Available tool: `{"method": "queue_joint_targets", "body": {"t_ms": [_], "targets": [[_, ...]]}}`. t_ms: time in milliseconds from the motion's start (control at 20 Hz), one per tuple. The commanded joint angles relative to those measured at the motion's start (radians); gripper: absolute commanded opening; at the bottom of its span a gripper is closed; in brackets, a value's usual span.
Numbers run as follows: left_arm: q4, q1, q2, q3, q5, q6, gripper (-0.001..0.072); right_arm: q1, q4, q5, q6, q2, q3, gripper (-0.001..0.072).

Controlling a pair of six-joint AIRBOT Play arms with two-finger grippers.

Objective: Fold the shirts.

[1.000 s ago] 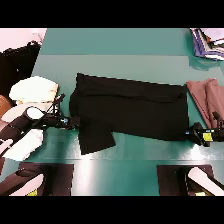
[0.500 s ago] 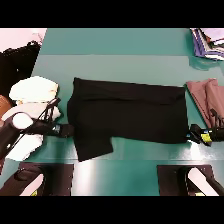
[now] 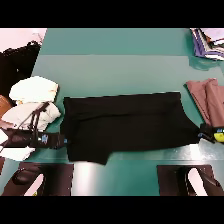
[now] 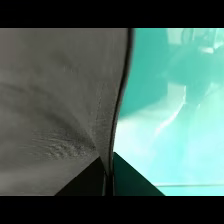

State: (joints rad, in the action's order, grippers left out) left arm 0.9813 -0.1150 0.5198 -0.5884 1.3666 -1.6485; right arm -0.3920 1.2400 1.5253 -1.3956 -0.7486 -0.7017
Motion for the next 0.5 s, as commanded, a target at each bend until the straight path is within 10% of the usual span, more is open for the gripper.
{"method": "queue_joint_targets", "body": {"t_ms": [0, 450], "targets": [[0.084, 0.0, 0.142, -0.119, -0.113, 0.07, 0.0026, 0.114, 0.009, -0.057, -0.056, -0.12, -0.167, 0.0013], [0.085, 0.0, 0.714, -0.41, -0.432, 0.138, 0.0028, 0.243, -0.066, -0.131, -0.058, -0.671, -0.566, 0.0016]]}}
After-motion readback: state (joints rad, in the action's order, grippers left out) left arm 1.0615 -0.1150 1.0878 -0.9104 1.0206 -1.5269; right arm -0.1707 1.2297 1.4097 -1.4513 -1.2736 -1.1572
